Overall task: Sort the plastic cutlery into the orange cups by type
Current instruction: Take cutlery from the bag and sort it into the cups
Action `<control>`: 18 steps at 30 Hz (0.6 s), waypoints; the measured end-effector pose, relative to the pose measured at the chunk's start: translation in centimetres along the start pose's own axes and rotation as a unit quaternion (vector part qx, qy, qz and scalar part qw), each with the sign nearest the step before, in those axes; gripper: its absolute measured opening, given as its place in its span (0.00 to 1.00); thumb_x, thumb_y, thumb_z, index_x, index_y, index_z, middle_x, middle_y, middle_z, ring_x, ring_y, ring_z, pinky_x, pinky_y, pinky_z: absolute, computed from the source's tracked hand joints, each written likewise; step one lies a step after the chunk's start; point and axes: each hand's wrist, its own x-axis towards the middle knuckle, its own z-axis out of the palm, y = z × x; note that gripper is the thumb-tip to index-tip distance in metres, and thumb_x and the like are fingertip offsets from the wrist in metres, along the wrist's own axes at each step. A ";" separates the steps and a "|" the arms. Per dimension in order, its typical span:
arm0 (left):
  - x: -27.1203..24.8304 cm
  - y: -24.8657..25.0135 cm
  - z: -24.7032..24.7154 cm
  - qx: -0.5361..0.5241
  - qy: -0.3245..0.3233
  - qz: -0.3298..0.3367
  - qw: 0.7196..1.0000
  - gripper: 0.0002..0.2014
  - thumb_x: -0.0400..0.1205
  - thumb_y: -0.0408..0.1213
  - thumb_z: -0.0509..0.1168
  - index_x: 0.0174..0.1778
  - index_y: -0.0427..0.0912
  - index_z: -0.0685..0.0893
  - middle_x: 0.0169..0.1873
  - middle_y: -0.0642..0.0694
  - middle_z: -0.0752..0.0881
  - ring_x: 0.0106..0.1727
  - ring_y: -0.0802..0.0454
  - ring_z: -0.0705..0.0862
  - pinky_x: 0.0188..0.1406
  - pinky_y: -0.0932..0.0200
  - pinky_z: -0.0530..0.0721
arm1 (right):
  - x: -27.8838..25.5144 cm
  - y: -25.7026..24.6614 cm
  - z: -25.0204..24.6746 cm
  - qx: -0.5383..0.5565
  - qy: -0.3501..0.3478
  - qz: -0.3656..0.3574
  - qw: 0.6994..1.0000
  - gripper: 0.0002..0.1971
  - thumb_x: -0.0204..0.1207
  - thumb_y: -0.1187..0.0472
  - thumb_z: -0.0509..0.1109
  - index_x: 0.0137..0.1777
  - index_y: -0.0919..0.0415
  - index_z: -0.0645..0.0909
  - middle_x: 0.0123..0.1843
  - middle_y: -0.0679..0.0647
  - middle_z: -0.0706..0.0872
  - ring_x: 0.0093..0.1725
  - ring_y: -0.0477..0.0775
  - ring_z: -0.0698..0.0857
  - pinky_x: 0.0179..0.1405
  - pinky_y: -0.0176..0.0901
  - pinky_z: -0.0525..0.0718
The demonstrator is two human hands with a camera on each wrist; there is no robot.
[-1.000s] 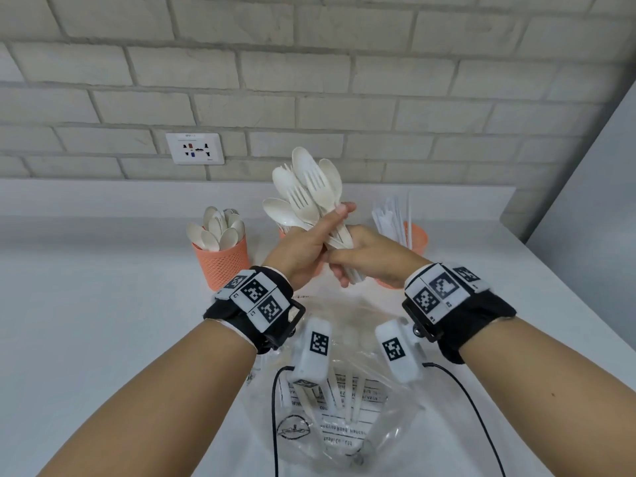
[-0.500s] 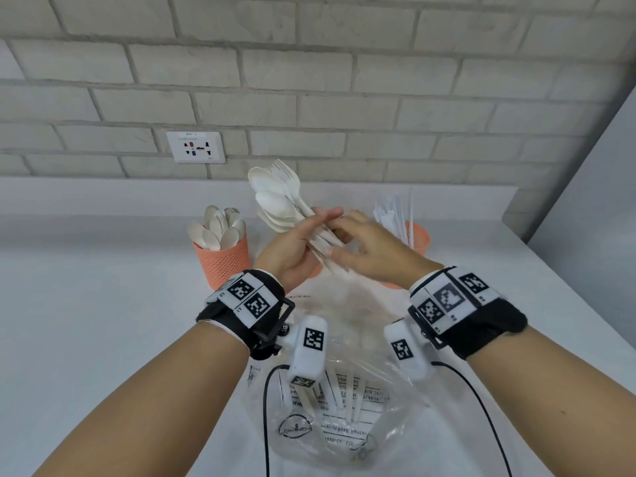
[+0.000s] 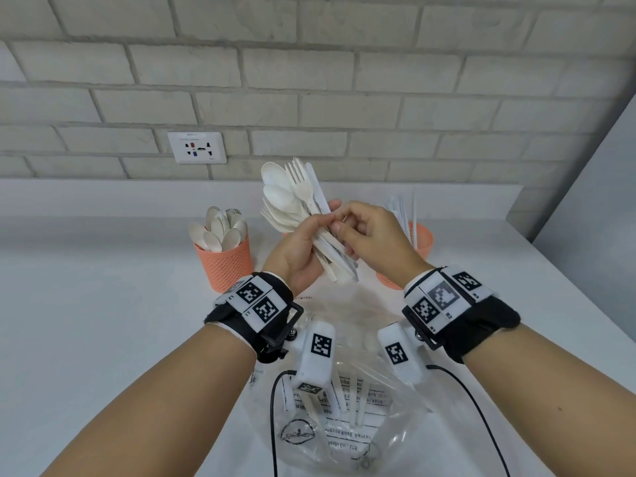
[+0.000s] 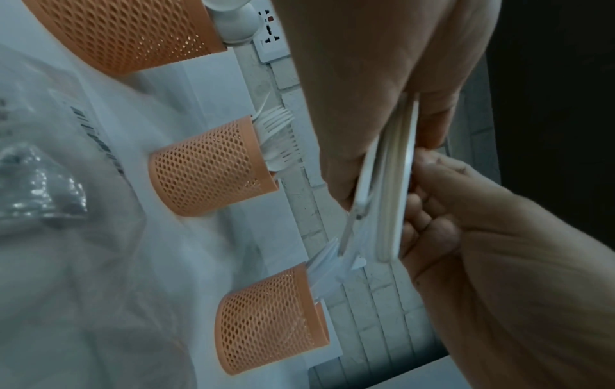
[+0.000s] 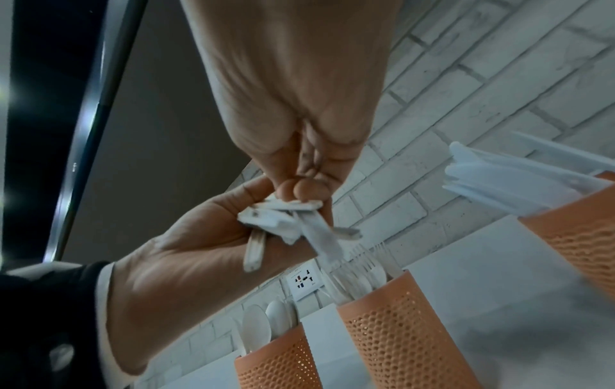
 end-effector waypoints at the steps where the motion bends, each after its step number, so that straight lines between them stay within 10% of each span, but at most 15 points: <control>1: 0.1 0.1 0.0 0.001 0.000 -0.005 1.000 0.13 0.79 0.33 0.61 0.59 0.43 0.78 0.45 0.43 0.88 0.43 0.49 0.89 0.41 0.53 0.88 | 0.1 0.0 0.0 -0.010 0.008 0.006 1.000 0.05 0.77 0.63 0.69 0.48 0.65 0.80 0.29 0.52 0.78 0.27 0.47 0.77 0.31 0.41 0.79; 14: 0.2 0.4 0.1 0.014 0.046 -0.019 0.999 0.09 0.85 0.32 0.57 0.46 0.37 0.82 0.33 0.45 0.88 0.32 0.53 0.89 0.31 0.59 0.88 | 0.5 -0.4 -0.9 -0.141 -0.059 0.016 0.988 0.01 0.83 0.67 0.53 0.52 0.62 0.65 0.37 0.54 0.79 0.33 0.50 0.77 0.33 0.38 0.76; 18: 0.9 0.4 -0.6 0.044 0.087 -0.018 0.995 0.09 0.83 0.42 0.61 0.50 0.39 0.79 0.42 0.45 0.83 0.47 0.52 0.86 0.55 0.55 0.84 | 0.1 -0.8 -0.7 -0.078 0.002 -0.032 0.996 0.05 0.80 0.69 0.60 0.54 0.64 0.71 0.33 0.50 0.79 0.29 0.40 0.78 0.26 0.26 0.71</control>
